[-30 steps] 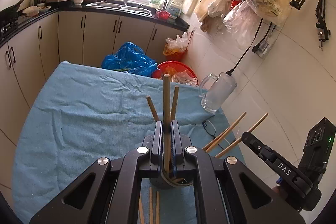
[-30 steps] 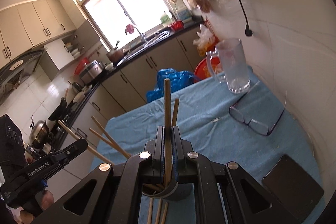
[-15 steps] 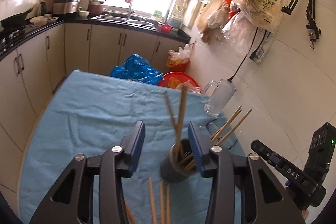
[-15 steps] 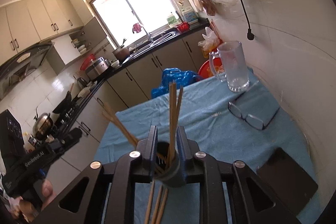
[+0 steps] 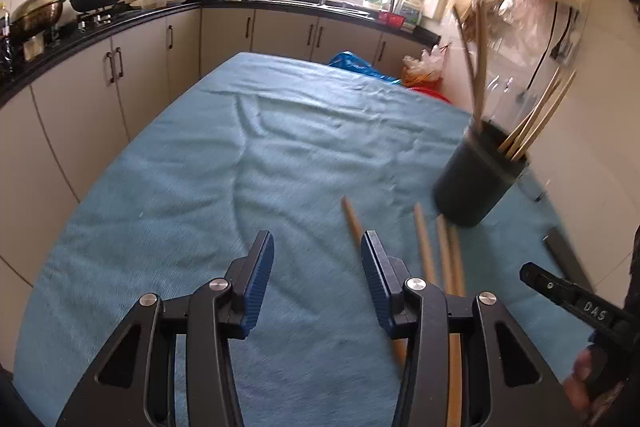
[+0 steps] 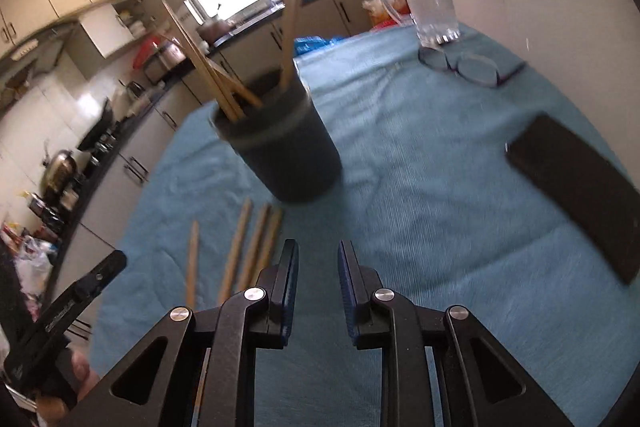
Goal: Organize utensils
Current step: 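Move both open tools back down over the loose chopsticks on the towel, then close the left tool on a wooden chopstick while the right tool grasps another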
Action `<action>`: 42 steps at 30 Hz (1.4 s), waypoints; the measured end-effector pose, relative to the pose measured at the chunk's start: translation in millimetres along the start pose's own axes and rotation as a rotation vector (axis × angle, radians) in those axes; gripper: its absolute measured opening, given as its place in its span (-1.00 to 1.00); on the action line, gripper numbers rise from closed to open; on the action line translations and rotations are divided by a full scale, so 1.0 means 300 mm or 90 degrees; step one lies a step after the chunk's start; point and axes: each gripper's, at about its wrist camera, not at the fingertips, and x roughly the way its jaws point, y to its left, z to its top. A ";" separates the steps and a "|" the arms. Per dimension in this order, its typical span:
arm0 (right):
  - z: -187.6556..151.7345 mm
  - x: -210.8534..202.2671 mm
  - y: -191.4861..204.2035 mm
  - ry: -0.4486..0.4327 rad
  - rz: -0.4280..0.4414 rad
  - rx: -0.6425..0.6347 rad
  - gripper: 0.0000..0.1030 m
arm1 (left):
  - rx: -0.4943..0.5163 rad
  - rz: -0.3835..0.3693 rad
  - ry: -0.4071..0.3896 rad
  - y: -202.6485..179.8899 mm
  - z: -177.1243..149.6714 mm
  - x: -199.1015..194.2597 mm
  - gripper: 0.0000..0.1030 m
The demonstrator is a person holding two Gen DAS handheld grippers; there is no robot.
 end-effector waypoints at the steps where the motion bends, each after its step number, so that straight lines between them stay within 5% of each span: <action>1: -0.013 0.011 0.004 0.009 0.002 -0.001 -0.58 | 0.000 0.009 -0.003 0.007 -0.016 0.003 -0.13; 18: -0.047 0.124 0.169 0.078 0.002 -0.080 -0.58 | -0.062 -0.029 0.023 0.070 -0.034 0.043 -0.06; 31: -0.052 0.163 0.197 0.137 -0.100 -0.172 -0.71 | -0.046 -0.023 0.038 0.048 -0.034 0.044 -0.06; 42: 0.034 0.145 0.043 0.147 -0.116 -0.077 -0.65 | -0.041 -0.092 0.163 -0.037 0.038 0.137 -0.06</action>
